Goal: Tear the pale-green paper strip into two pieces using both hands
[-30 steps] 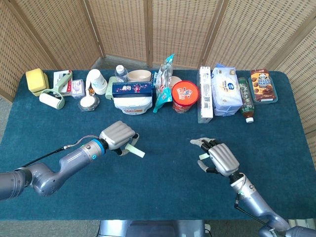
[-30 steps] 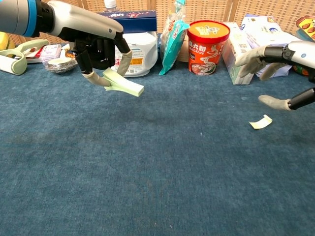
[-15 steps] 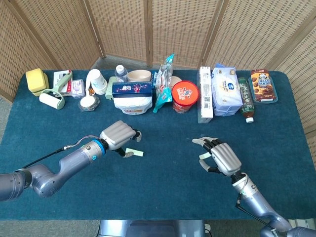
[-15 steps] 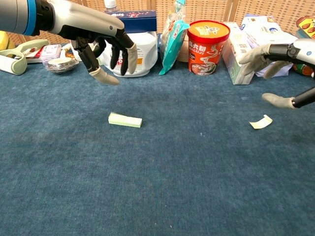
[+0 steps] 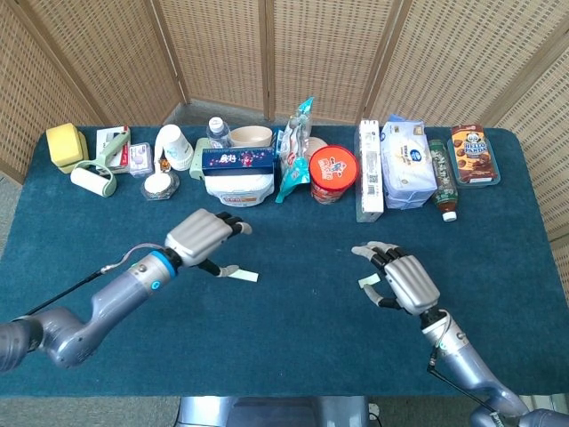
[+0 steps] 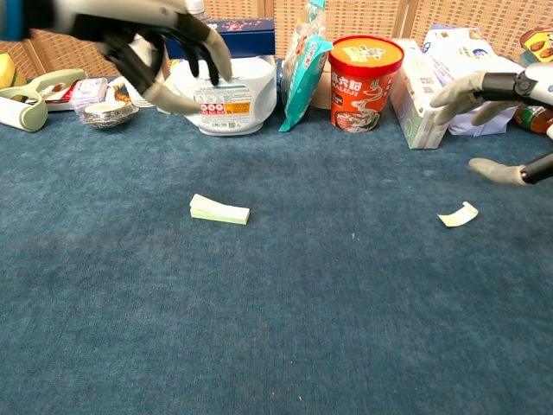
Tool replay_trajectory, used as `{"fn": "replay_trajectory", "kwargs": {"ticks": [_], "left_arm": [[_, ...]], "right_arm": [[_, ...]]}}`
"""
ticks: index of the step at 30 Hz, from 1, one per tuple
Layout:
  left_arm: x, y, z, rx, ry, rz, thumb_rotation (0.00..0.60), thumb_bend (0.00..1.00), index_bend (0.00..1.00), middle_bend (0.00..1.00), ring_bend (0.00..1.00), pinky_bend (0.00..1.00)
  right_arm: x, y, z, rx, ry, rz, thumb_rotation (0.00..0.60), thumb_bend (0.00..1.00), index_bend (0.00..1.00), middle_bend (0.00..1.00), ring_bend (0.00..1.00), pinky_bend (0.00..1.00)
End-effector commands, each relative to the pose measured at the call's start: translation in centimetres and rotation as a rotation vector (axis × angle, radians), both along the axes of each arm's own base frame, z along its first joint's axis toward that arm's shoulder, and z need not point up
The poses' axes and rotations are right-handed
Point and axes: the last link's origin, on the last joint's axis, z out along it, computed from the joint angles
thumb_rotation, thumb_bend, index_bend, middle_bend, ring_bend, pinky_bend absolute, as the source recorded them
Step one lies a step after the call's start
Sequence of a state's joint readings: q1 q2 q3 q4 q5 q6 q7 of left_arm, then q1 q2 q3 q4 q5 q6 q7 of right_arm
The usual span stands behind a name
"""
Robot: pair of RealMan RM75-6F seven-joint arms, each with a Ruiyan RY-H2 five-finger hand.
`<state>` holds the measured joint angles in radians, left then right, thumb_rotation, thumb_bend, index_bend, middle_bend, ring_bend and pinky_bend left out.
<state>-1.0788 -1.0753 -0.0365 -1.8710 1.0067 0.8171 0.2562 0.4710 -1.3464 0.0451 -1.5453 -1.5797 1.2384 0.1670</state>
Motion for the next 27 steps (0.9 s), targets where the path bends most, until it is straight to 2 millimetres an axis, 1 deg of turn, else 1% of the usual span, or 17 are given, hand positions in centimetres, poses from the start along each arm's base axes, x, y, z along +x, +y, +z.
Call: {"fn": "replay_trajectory", "kwargs": {"ticks": [1,8,15,18,19,20,21,23,24,27], "left_arm": [[-1.5,-1.3,1.4,0.052,-0.021,0.020,0.394,0.26,0.21,0.24,0.23,0.46],[-5.1,-3.7,3.7,0.136,-0.063,0.110,0.397,0.26,0.21,0.24,0.23,0.46],[-9.4,-6.0,5.8,0.231,-0.083,0.210,0.398,0.26,0.21,0.24,0.23,0.46],[-12.1,-7.7,6.7,0.307,-0.107,0.270,0.400,0.26,0.21,0.24,0.23,0.46],[-13.7,-8.9,7.3,0.347,-0.116,0.322,0.399,0.26,0.21,0.24,0.23,0.46],[-14.8,-9.9,7.7,0.374,-0.124,0.342,0.399,0.26,0.21,0.24,0.23,0.46],[-15.5,-10.5,7.9,0.392,-0.129,0.353,0.401,0.26,0.21,0.24,0.23,0.46],[-16.1,-11.2,8.1,0.410,-0.134,0.360,0.402,0.26,0.21,0.24,0.23,0.46],[-17.3,-12.2,8.7,0.445,-0.135,0.393,0.402,0.26,0.21,0.24,0.23,0.46],[-18.9,-14.0,9.3,0.499,-0.147,0.426,0.401,0.26,0.21,0.24,0.23,0.46]], "right_arm": [[-0.3,-0.1,0.2,-0.004,0.009,-0.014,0.600,0.41,0.18,0.27,0.17,0.23],[-1.1,-0.2,0.8,-0.036,0.042,-0.048,0.600,0.41,0.15,0.27,0.17,0.23],[-1.9,0.0,1.8,-0.089,0.080,-0.100,0.600,0.41,0.13,0.26,0.15,0.23],[-2.3,0.3,2.5,-0.115,0.095,-0.133,0.600,0.41,0.13,0.26,0.15,0.23],[-2.7,0.5,3.1,-0.139,0.107,-0.152,0.600,0.41,0.13,0.26,0.15,0.23],[-2.9,0.8,3.4,-0.154,0.117,-0.165,0.600,0.41,0.13,0.26,0.15,0.23],[-3.1,1.0,3.7,-0.162,0.125,-0.175,0.600,0.41,0.13,0.26,0.15,0.23],[-3.3,1.3,3.9,-0.167,0.135,-0.184,0.600,0.41,0.13,0.26,0.15,0.23],[-3.9,1.7,4.2,-0.177,0.151,-0.205,0.600,0.41,0.13,0.26,0.15,0.23],[-4.7,2.7,4.7,-0.195,0.173,-0.233,0.600,0.41,0.13,0.26,0.15,0.23]]}}
